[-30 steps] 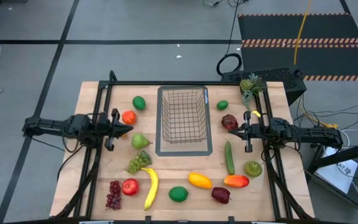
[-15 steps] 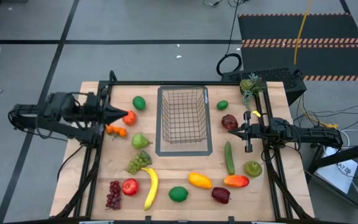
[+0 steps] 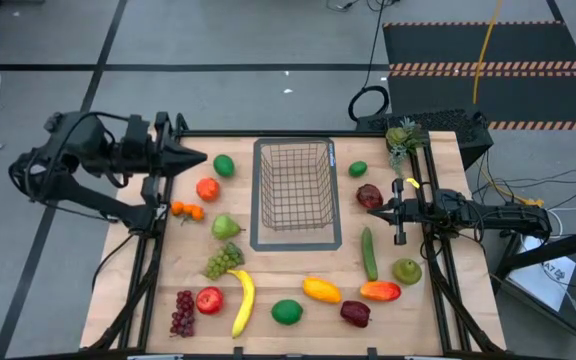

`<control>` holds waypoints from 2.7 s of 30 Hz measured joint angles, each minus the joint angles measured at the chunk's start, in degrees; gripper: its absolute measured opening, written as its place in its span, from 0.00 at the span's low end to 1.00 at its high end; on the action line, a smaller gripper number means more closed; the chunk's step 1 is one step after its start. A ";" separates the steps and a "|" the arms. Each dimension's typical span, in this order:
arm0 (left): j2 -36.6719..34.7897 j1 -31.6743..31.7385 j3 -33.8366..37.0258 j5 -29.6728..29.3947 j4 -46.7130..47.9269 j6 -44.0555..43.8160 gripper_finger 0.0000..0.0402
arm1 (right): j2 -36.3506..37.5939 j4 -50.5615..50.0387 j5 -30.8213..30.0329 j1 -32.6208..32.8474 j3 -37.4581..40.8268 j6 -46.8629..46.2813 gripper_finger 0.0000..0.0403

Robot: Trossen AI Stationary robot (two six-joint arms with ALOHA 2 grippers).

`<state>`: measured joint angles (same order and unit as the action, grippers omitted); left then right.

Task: Build produce basket
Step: Put the left green pear into the gold wire basket

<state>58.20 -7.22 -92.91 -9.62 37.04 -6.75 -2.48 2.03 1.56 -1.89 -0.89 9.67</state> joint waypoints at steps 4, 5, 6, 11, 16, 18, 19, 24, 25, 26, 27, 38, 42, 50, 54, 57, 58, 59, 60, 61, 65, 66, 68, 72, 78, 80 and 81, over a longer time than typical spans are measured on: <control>4.70 0.35 -7.07 -0.92 2.50 0.60 0.00 | 0.00 0.15 0.02 0.00 0.00 0.00 0.00; 5.67 0.58 -8.67 -0.96 3.34 0.62 0.00 | 0.00 0.31 0.03 0.00 0.01 0.00 0.00; 6.55 0.59 -10.04 -1.01 4.15 0.62 0.00 | 0.00 0.54 0.04 0.00 0.00 -0.04 0.00; 9.75 0.57 -14.08 -1.05 7.80 0.90 0.00 | -0.02 6.32 0.04 0.00 0.02 -8.95 0.00; 10.07 0.57 -13.94 -1.10 8.09 6.59 0.02 | -0.02 14.84 -0.02 0.00 0.02 -14.60 0.00; 10.05 0.57 -13.41 -1.12 8.17 8.33 0.02 | -0.02 17.91 0.02 0.03 -0.05 -14.46 0.00; 10.09 0.57 -13.20 -1.12 8.22 9.00 0.02 | 0.00 19.03 -0.05 0.12 -0.55 -14.84 0.00; 10.28 0.57 -13.04 -1.11 8.20 9.11 0.01 | -2.36 12.94 -3.75 0.15 -8.54 -15.07 0.00; 10.33 0.57 -13.04 -1.12 8.13 9.04 0.01 | -3.28 11.02 -4.55 0.15 -11.38 -15.13 0.00; 10.38 0.57 -13.04 -1.10 8.18 9.04 0.02 | -4.45 8.71 -4.63 0.15 -14.60 -15.11 0.00; 10.47 0.57 -13.03 -1.10 8.22 9.16 0.03 | -6.32 6.03 -4.61 0.15 -17.80 -15.10 0.00; 10.45 0.57 -12.99 -1.03 8.24 9.41 0.01 | -31.96 -15.28 -4.74 0.15 -52.11 -15.31 0.00; 10.42 0.57 -12.99 -1.03 8.45 8.51 0.03 | -40.62 -17.95 -6.49 0.15 -63.04 -20.64 0.00; 10.42 0.57 -12.99 -0.99 14.00 3.64 0.04 | -53.04 -28.98 -9.03 0.12 -80.22 -37.85 0.00; 10.43 0.57 -12.99 -1.01 15.95 5.22 0.01 | -55.50 -29.56 -8.98 0.13 -83.09 -42.51 0.00; 10.83 0.57 -12.99 -1.03 16.83 4.76 0.01 | -56.33 -29.56 -8.94 0.13 -83.10 -43.88 0.00; 10.92 0.57 -12.99 -1.12 17.21 4.59 0.02 | -56.39 -29.56 -8.97 0.13 -83.10 -44.06 0.00; 10.99 0.57 -12.93 -1.24 17.53 4.20 0.03 | -56.35 -29.55 -8.98 0.13 -83.10 -44.13 0.00; 11.03 0.57 -12.93 -1.39 17.76 3.44 0.04 | -56.28 -29.48 -8.98 0.11 -83.10 -44.13 0.00; 11.21 0.57 -12.93 -1.42 18.01 2.60 0.05 | -56.23 -29.41 -8.98 0.11 -83.10 -44.14 0.00; 11.78 0.65 -12.94 -3.97 20.69 -0.91 0.06 | -56.22 -29.33 -8.98 0.11 -83.10 -46.13 0.00; 12.27 0.69 -12.93 -4.30 21.26 -2.19 0.06 | -56.20 -29.35 -9.00 0.11 -83.10 -46.44 0.00; 12.80 0.89 -12.95 -4.74 22.51 -5.35 0.06 | -56.12 -29.71 -9.01 0.11 -83.10 -46.03 0.00; 14.55 0.34 -13.02 -5.09 24.20 -15.25 0.06 | -56.00 -32.80 -8.82 -0.32 -83.10 -42.55 0.00; 18.79 -3.16 -12.95 -5.79 24.93 -27.17 0.06 | -54.95 -39.42 -4.93 -0.37 -83.12 -41.91 0.00; 20.63 -4.42 -12.95 -5.93 24.87 -29.78 0.06 | -54.69 -41.60 -2.72 -0.37 -83.12 -41.71 0.00; 21.56 -5.17 -12.95 -5.93 24.85 -30.79 0.06 | -54.59 -42.28 -1.67 -0.37 -83.12 -41.31 0.00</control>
<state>79.76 -12.39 -105.86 -15.55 61.89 -37.54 -57.07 -40.25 -0.10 -2.26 -84.01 -31.64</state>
